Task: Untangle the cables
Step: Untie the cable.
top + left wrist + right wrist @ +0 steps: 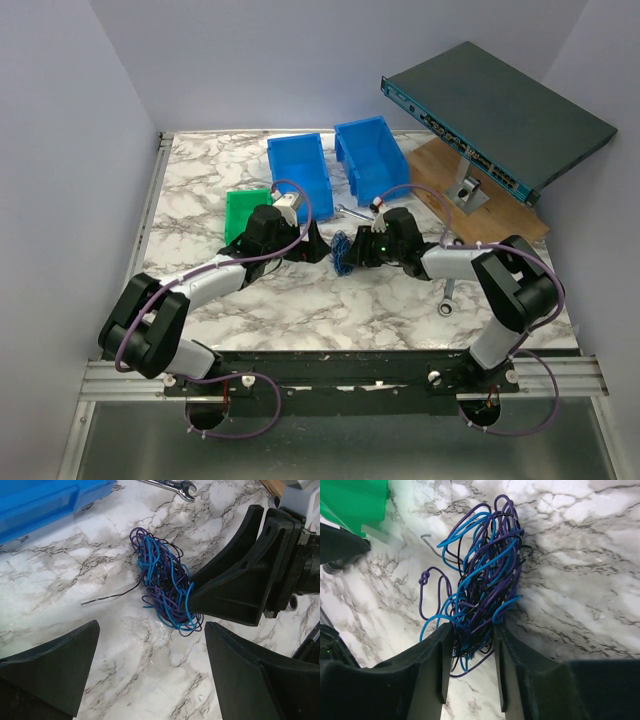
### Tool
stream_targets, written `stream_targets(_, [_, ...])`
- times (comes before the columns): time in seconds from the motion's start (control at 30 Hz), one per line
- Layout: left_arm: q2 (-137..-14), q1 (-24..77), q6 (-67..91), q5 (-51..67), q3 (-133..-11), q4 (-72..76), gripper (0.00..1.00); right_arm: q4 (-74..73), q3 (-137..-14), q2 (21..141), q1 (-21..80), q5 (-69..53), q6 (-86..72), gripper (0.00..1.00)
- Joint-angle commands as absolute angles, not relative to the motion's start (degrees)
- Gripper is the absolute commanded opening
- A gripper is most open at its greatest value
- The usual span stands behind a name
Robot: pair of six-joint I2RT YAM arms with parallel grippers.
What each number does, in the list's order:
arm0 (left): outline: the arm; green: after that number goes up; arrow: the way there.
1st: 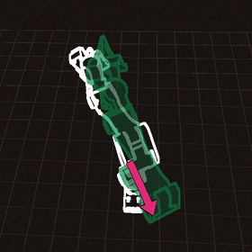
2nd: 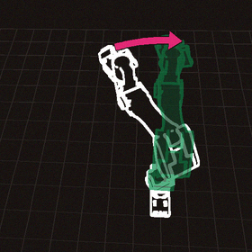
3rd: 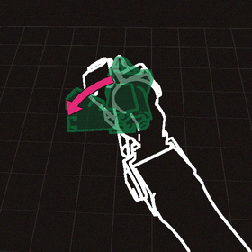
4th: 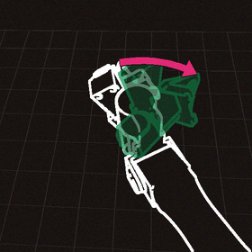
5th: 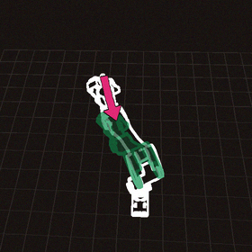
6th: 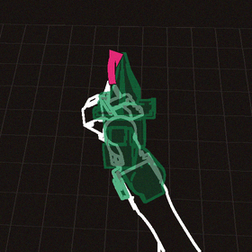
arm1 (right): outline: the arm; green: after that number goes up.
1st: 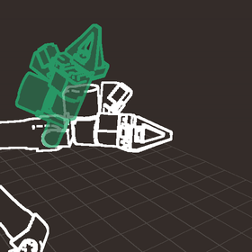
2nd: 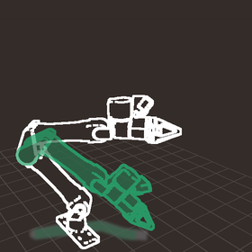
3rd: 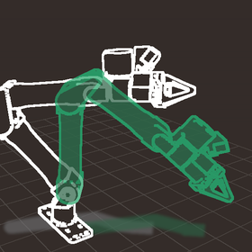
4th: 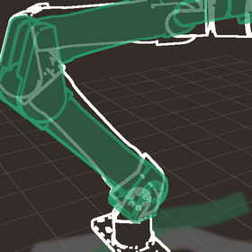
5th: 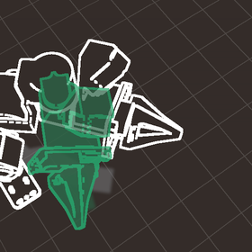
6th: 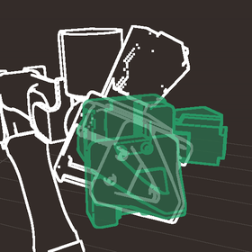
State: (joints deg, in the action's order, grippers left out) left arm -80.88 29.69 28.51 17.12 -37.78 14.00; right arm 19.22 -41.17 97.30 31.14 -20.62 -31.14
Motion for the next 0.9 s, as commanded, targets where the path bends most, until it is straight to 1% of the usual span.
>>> stream_targets(0.0, [-80.3, 29.6, 27.6, 16.1, -37.7, 14.2, 0.90, 20.4, -42.4, 98.1, 32.1, -21.8, -29.4, 0.36])
stream_targets(0.17, [-81.0, 29.6, 27.3, 16.2, -38.1, 13.7, 0.90, 22.2, -41.1, 98.3, 32.0, -22.8, -26.9, 0.01])
stream_targets(0.5, [-86.5, 29.6, 27.1, 18.6, -42.4, 9.3, 0.91, 30.6, -35.2, 95.4, 32.1, -21.4, -26.0, 0.01])
stream_targets(0.63, [-90.3, 29.6, 27.0, 20.2, -45.4, 6.0, 0.91, 31.2, -34.8, 96.0, 32.1, -21.0, -26.1, 0.01])
stream_targets(0.73, [-90.5, 29.7, 27.2, 21.0, -45.5, 6.4, 0.91, 31.9, -34.6, 96.5, 32.1, -21.4, -26.4, 0.01])
stream_targets(0.87, [-91.1, 29.8, 27.1, 21.8, -45.7, 6.5, 0.88, 32.4, -34.3, 96.3, 32.0, -21.2, -26.5, 0.01])
